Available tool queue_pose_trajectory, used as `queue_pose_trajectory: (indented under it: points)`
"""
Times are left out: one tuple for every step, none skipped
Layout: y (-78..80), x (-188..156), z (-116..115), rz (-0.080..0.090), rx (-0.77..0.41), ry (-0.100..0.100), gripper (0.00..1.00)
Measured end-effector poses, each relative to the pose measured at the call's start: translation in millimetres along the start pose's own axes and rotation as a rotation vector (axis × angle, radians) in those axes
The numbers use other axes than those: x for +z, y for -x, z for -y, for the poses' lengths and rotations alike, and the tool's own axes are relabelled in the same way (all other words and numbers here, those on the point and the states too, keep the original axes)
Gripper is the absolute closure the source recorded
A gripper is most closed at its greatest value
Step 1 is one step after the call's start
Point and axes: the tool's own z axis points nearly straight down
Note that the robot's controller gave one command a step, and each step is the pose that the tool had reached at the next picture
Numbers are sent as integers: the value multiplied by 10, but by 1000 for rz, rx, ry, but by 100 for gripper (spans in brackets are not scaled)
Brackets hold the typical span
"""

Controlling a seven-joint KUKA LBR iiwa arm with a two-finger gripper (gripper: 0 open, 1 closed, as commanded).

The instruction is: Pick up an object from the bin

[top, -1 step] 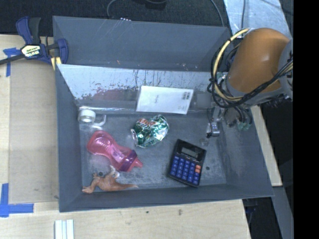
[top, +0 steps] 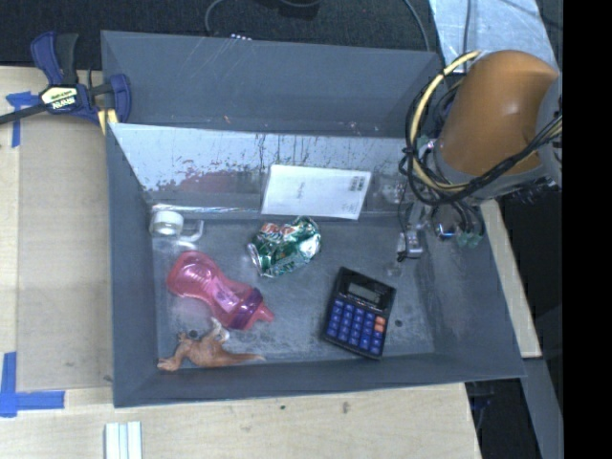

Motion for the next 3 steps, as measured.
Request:
queue_pose_trajectory:
  points:
    - [-21,325,-80,5,-135,-1,0]
    - [-147,596,-252,-3,-572,1,0]
    - [-172,362,-375,10,-656,-4,0]
